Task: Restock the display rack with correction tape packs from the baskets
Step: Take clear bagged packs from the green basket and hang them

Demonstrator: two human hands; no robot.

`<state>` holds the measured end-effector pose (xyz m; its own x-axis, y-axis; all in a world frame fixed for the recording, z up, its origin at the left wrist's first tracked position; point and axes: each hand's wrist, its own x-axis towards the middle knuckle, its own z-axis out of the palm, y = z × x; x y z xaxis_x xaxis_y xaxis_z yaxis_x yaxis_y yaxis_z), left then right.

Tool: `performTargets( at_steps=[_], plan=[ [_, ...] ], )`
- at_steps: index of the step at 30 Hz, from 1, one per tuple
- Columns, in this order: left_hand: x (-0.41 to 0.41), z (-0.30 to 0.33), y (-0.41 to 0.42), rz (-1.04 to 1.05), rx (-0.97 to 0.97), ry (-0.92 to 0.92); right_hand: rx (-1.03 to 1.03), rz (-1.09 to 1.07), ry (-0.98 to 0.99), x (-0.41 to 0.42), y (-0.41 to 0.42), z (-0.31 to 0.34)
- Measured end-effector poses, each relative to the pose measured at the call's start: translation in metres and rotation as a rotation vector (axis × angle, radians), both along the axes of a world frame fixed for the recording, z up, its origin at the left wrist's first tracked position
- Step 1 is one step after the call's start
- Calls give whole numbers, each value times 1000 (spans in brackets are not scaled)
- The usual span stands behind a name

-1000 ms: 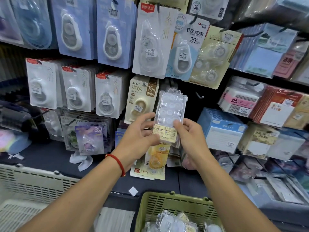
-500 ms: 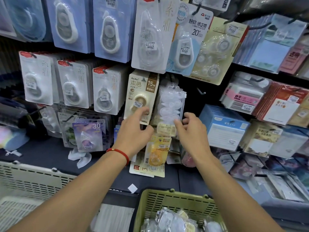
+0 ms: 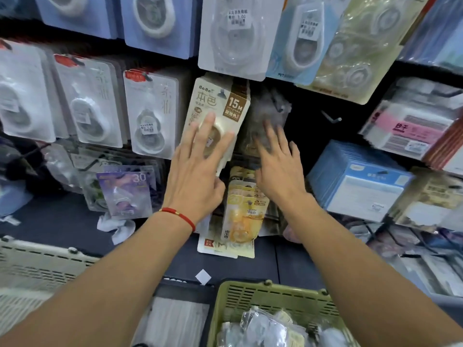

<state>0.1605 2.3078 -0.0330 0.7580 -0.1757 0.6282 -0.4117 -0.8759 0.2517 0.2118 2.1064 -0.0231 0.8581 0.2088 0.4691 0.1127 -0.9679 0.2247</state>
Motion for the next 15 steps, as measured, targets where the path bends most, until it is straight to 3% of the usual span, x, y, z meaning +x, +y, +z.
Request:
performTargets(
  at_steps=[10,12,15],
  plan=[
    [8,-6,-9,-10,-37,-75,-5,-2,95,48,-4,4],
    [8,-6,-9,-28,-70,-107,151,50,73,35,-2,6],
    [7,0,-7,-36,-167,-170,575,219,-38,7,4,15]
  ],
)
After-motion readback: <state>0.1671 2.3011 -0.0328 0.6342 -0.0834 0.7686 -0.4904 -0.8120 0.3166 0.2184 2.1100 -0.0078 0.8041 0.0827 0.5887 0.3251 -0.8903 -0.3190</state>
